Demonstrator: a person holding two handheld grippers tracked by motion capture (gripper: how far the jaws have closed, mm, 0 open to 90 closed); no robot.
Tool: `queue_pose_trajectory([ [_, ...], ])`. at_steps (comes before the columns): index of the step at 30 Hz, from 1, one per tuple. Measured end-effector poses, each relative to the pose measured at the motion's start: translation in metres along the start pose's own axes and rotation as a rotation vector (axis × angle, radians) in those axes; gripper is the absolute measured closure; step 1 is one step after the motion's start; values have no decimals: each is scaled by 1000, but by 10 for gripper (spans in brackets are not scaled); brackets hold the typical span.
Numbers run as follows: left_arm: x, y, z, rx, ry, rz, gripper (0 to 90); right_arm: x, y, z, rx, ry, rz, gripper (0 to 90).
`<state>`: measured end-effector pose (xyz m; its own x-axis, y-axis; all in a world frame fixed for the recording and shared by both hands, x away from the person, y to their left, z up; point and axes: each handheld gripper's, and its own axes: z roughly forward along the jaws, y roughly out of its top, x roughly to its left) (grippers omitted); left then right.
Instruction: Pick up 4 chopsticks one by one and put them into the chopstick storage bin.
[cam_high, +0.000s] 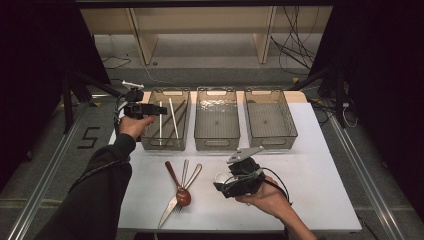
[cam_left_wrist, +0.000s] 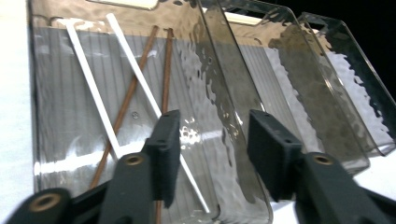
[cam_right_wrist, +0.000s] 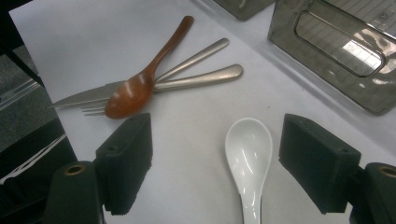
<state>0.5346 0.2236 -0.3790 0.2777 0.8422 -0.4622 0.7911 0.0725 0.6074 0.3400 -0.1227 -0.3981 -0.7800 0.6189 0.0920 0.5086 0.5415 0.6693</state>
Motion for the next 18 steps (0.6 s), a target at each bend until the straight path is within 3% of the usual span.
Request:
queue_pose_trajectory([
  [4,-7,-3,-9,-31,-32,11,441,0,0,1,3,-2,2,267],
  [6,-12,-6,-16,-32,-51,37,397,0,0,1,3,-4,1,267],
  [10,-20,-13,-32,-29,-120,62,326,-1,0,1,2,-4,3,267],
  [18,-35,-41,-59,-70,-166,149,264,-3,0,0,0,-14,14,266],
])
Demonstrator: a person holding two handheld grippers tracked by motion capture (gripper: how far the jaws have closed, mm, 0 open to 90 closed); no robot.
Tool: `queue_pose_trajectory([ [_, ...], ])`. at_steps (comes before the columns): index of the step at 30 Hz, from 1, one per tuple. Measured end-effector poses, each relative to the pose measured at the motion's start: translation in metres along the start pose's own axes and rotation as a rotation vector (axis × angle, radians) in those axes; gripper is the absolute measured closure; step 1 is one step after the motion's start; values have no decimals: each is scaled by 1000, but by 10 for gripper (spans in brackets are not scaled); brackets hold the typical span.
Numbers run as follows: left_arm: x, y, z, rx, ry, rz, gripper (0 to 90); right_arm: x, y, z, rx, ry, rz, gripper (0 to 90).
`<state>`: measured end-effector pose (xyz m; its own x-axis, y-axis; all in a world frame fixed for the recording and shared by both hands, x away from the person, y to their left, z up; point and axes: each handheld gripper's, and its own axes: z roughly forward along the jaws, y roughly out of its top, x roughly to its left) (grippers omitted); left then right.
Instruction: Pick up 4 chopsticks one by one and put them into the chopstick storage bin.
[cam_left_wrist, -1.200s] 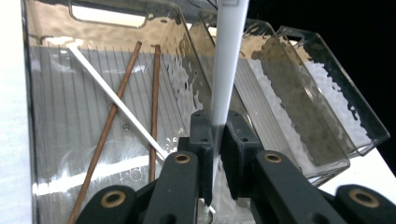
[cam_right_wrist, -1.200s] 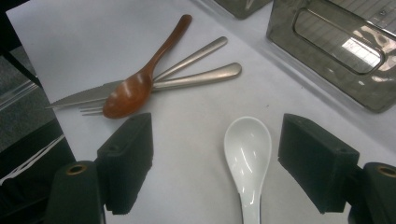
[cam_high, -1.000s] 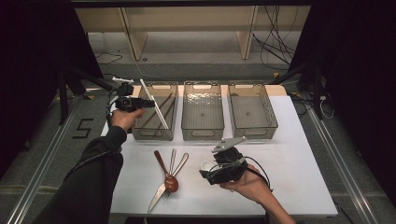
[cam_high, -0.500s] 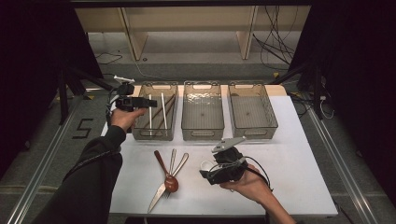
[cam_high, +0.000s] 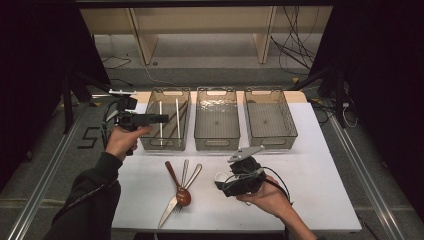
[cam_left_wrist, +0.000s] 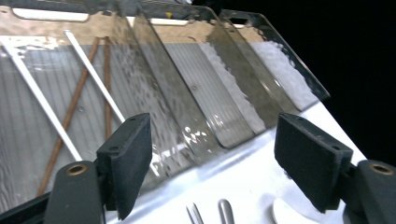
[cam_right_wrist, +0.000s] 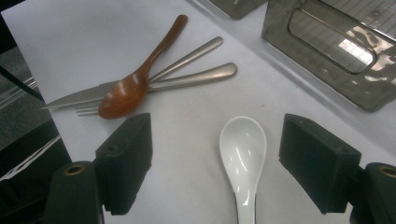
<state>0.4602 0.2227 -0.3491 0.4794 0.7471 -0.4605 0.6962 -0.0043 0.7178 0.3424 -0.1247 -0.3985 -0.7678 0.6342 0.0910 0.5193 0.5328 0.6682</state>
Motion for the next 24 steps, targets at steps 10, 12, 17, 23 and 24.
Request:
queue_pose_trajectory([
  [10,-18,-26,-6,30,-37,89,231,-6,-3,3,41,-21,24,266],
  [12,-20,-31,-6,31,-48,97,223,-8,-5,4,56,-26,27,266],
  [17,-26,-44,-5,22,-72,123,208,-11,-6,6,70,-35,35,266],
  [23,-29,-60,-5,7,-95,148,185,-14,-10,8,89,-38,32,266],
  [24,-30,-62,-6,5,-96,151,185,-14,-11,8,94,-34,37,267],
])
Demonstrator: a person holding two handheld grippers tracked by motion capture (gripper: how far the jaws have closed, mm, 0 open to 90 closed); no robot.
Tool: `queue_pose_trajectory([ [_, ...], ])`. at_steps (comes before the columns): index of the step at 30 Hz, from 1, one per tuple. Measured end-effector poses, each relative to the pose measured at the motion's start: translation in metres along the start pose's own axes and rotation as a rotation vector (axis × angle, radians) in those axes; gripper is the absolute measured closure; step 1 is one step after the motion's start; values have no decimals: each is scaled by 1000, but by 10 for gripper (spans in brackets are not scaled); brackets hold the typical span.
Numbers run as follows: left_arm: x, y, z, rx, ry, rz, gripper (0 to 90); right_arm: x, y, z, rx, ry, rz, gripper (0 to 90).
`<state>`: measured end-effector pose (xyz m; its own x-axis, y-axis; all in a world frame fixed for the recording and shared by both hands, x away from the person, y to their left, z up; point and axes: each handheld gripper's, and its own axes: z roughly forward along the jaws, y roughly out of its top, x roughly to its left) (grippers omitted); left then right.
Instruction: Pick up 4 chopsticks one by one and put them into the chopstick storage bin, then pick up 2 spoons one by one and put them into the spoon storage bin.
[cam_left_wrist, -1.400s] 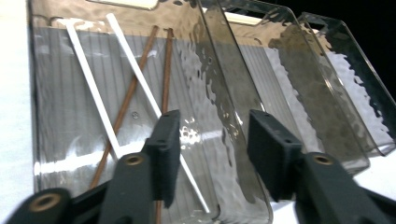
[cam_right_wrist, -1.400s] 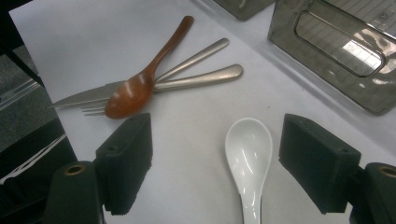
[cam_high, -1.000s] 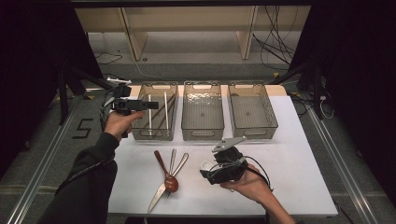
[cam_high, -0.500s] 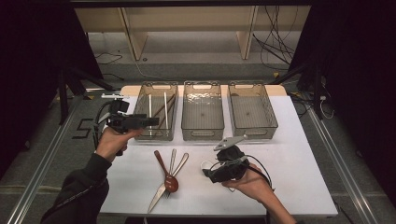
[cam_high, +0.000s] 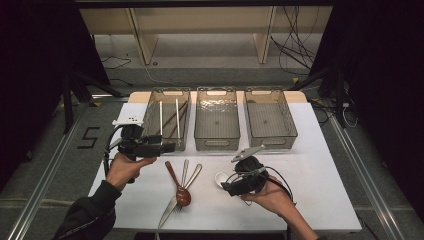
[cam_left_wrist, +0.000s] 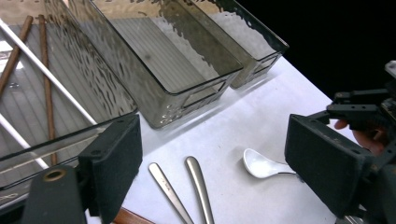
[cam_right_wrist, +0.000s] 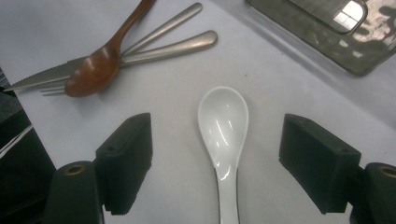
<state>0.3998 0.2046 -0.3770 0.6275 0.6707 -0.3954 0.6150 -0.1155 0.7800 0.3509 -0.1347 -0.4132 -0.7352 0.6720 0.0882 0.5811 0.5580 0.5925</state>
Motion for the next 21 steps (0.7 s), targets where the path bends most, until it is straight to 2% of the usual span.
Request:
queue_pose_trajectory([
  [3,-2,-5,-2,-10,-8,7,176,-3,-1,1,9,-2,3,266],
  [14,-7,-24,-10,-22,14,52,164,-4,-1,1,17,-4,15,266],
  [21,-10,-32,-14,-32,11,61,159,-6,-1,6,40,-6,19,266],
])
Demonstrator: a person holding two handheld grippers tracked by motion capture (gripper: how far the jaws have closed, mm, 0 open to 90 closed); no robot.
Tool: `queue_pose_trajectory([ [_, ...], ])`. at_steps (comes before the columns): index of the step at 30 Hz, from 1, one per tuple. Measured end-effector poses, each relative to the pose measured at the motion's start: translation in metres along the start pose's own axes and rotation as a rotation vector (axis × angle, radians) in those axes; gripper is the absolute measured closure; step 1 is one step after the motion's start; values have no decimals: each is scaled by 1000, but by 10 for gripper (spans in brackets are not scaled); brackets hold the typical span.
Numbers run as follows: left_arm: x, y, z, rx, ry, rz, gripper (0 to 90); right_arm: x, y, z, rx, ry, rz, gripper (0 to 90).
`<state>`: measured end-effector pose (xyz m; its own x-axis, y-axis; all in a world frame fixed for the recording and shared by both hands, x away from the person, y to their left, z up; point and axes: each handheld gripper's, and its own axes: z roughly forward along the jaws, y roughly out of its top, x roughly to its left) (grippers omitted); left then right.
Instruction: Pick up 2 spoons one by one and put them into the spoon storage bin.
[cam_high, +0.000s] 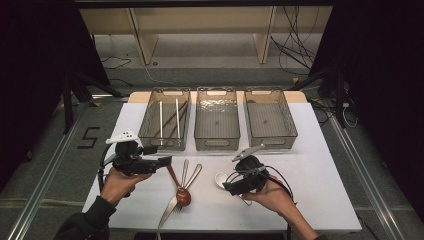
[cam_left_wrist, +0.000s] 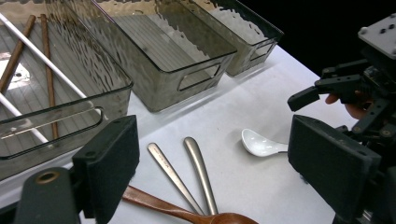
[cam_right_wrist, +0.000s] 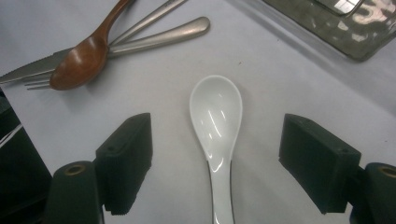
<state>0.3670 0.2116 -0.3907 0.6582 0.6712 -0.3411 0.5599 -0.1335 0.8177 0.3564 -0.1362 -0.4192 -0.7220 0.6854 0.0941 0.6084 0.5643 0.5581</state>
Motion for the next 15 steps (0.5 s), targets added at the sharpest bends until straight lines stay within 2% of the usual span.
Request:
queue_pose_trajectory([
  [9,-8,-10,1,-1,-5,31,158,-6,-4,12,63,-16,25,289],
  [15,-13,-18,1,17,5,60,158,-7,-7,19,141,-4,20,392],
])
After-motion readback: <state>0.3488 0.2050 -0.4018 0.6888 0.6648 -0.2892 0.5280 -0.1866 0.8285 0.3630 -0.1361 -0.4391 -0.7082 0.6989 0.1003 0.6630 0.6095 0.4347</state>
